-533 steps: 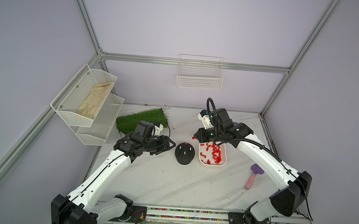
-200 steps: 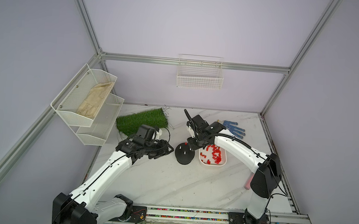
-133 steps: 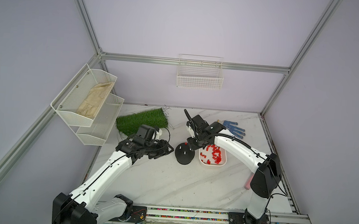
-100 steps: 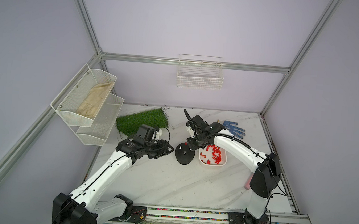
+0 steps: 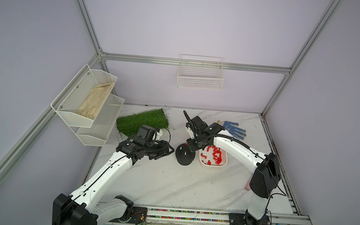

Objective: Cover the protruding screws with screw protection sleeves
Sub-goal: Attach the screw protection sleeve to the screw.

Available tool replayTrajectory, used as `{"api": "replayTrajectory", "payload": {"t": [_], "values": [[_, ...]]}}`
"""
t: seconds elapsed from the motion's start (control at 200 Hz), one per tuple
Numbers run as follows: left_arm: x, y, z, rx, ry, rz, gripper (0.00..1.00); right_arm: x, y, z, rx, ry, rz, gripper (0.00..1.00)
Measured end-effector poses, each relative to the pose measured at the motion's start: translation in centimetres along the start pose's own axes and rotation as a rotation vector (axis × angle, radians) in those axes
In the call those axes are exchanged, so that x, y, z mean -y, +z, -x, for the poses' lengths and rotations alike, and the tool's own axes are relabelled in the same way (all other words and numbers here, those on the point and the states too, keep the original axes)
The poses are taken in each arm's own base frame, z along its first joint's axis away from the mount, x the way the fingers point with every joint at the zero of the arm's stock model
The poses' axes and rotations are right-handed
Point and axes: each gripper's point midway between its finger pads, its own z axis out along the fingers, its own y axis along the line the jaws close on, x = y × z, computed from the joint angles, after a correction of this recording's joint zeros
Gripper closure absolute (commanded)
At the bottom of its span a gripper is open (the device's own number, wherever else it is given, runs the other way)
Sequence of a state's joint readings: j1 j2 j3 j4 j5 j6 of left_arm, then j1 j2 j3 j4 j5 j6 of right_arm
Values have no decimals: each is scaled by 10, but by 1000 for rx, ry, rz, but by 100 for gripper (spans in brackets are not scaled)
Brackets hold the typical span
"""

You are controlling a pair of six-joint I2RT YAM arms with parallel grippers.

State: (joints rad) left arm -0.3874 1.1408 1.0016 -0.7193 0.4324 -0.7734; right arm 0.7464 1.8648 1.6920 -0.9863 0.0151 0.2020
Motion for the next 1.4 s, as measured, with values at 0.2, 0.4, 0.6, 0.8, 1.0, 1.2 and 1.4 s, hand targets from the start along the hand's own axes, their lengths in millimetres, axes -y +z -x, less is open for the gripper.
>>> {"api": "replayTrajectory", "payload": {"t": [0.2, 0.4, 0.6, 0.8, 1.0, 1.2, 1.4], "values": [[0, 0, 0, 0, 0, 0, 50, -3, 4, -1, -9, -10, -2, 85], [0, 0, 0, 0, 0, 0, 50, -5, 5, -2, -10, -13, 1, 80], [0, 0, 0, 0, 0, 0, 50, -8, 5, -2, -12, -18, 8, 77], [0, 0, 0, 0, 0, 0, 50, -8, 5, -2, -11, -14, 8, 79], [-1, 1, 0, 0, 0, 0, 50, -8, 4, -2, -9, -11, 6, 78], [0, 1, 0, 1, 1, -1, 50, -7, -2, 1, 8, -10, 3, 78], [0, 1, 0, 1, 1, -2, 50, -7, -8, 3, 27, -10, 1, 79]]}}
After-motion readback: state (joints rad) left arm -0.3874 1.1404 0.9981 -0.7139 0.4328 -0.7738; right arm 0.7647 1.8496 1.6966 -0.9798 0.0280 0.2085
